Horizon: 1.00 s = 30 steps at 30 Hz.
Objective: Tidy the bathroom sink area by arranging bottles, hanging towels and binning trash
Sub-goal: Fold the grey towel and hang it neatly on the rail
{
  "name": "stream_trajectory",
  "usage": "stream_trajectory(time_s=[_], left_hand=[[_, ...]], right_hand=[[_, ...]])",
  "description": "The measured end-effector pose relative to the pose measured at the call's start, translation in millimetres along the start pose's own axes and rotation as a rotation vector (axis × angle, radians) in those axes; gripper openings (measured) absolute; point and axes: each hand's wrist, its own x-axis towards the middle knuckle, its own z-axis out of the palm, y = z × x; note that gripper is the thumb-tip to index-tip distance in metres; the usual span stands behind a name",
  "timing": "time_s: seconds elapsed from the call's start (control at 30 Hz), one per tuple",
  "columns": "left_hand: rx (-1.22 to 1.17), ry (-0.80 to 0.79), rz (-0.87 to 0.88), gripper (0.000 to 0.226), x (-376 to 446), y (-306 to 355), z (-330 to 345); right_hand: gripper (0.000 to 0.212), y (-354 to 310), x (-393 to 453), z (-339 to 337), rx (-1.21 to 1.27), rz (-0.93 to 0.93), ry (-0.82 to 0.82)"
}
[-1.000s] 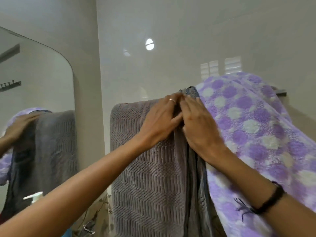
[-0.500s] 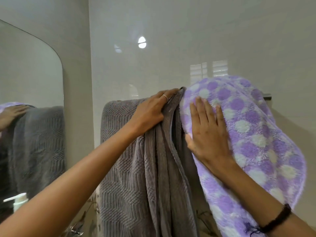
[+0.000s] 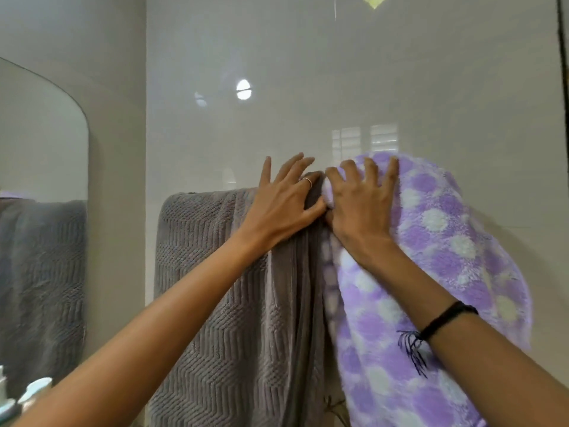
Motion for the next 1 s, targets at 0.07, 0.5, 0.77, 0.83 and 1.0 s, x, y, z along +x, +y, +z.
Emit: stream_trajectory(time_s=[0.07, 0.5, 0.77, 0.83, 1.0], left_hand=[[-0.021, -0.023, 0.029, 0.040, 12, 10, 5], [0.054, -0.043, -0.085, 0.030, 52, 31, 12], [-0.631, -0.426, -0.226, 0.032, 103, 55, 10], [-0.756, -0.484, -0.269, 0.033, 102, 48, 14], [-0.544, -0.459, -0.162, 0.036, 80, 39, 18]], right_hand=[[0.046, 23, -1, -3, 0.033, 0.041, 0.040], [0.058, 17, 4, -12, -0.065, -0.028, -0.003], [0.084, 26, -12, 6, -0.427, 0.067, 0.040], [0.079, 35, -16, 12, -0.427, 0.034, 0.050], [0.072, 36, -28, 19, -0.476, -0.012, 0.025]])
